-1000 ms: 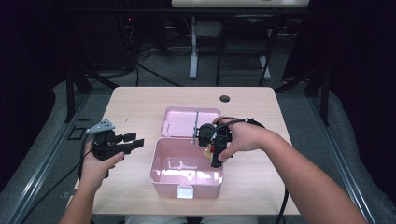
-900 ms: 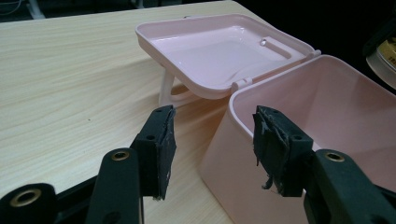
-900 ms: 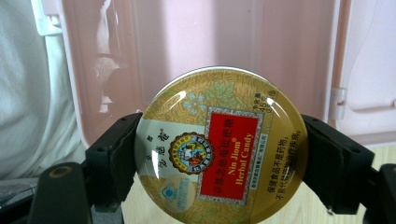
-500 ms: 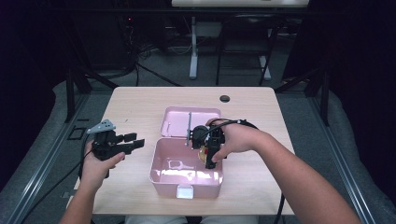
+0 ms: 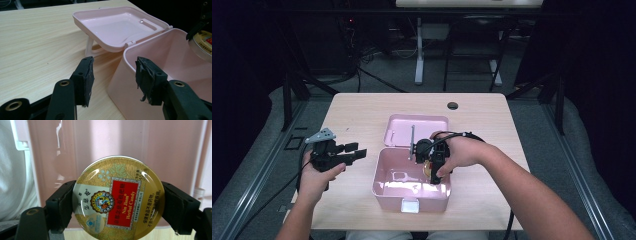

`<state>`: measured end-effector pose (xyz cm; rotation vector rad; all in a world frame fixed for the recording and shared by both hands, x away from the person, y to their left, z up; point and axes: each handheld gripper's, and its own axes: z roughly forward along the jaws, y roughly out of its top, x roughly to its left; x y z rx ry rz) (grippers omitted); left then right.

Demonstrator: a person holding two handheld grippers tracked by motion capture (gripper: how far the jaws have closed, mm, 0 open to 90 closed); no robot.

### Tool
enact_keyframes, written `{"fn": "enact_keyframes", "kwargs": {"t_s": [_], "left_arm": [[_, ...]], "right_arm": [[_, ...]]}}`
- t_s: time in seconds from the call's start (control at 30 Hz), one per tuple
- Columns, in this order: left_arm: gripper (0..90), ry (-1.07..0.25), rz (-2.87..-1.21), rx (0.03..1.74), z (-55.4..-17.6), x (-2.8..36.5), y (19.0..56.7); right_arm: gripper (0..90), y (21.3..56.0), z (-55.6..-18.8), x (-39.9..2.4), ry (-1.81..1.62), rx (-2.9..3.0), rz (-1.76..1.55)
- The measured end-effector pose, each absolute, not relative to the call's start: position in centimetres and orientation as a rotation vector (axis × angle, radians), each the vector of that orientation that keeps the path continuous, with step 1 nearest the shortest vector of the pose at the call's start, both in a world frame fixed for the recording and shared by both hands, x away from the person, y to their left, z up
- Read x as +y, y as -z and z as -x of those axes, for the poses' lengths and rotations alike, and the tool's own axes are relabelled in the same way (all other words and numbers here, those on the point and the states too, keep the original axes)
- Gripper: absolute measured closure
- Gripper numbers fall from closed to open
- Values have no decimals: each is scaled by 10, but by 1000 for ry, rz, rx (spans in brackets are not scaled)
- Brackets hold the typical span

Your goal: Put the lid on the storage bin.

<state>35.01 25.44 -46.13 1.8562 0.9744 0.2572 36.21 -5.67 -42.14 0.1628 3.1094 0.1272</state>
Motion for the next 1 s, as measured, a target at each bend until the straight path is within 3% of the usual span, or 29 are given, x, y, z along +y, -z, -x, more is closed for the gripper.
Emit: {"fn": "enact_keyframes", "kwargs": {"t_s": [1.0], "left_arm": [[486, -256, -1883, 970, -351, 250, 464]], "right_arm": [[199, 449, -364, -57, -123, 3124, -189]]}}
